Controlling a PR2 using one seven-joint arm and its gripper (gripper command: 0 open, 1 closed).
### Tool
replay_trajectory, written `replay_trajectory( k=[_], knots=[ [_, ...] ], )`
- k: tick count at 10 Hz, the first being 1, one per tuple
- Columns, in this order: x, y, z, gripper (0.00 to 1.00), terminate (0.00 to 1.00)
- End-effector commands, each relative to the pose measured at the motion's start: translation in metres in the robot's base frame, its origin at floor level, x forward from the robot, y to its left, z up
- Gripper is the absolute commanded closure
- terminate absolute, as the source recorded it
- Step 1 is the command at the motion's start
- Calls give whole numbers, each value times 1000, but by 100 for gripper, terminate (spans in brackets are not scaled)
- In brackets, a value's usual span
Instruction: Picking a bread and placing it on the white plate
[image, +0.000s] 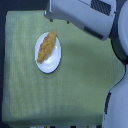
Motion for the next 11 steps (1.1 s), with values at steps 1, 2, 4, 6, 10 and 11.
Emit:
replay_trajectory(
  k=[1, 2, 4, 6, 10, 11],
  knots=[
    [-28, -89, 29, 0, 0],
    [-37, -117, 31, 0, 0],
    [-53, -160, 29, 0, 0],
    [-54, -193, 20, 0, 0],
    [-54, -262, 19, 0, 0],
    [-56, -278, 19, 0, 0]
  ],
)
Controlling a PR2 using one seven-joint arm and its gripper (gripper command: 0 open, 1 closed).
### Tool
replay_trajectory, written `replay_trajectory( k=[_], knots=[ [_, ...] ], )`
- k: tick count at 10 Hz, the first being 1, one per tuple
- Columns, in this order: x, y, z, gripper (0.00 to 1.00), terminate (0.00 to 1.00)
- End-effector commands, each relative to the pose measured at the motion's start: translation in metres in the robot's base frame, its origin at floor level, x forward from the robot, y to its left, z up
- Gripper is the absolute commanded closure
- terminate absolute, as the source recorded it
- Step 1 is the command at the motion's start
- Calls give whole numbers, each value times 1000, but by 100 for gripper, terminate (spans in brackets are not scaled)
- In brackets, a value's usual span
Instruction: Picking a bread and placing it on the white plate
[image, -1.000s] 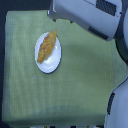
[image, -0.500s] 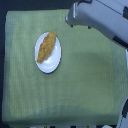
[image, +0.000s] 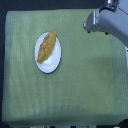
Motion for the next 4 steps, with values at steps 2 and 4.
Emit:
replay_trajectory(
  k=[2, 4],
  knots=[
    [-5, -101, -4, 0, 0],
    [-6, -110, -8, 0, 100]
  ],
)
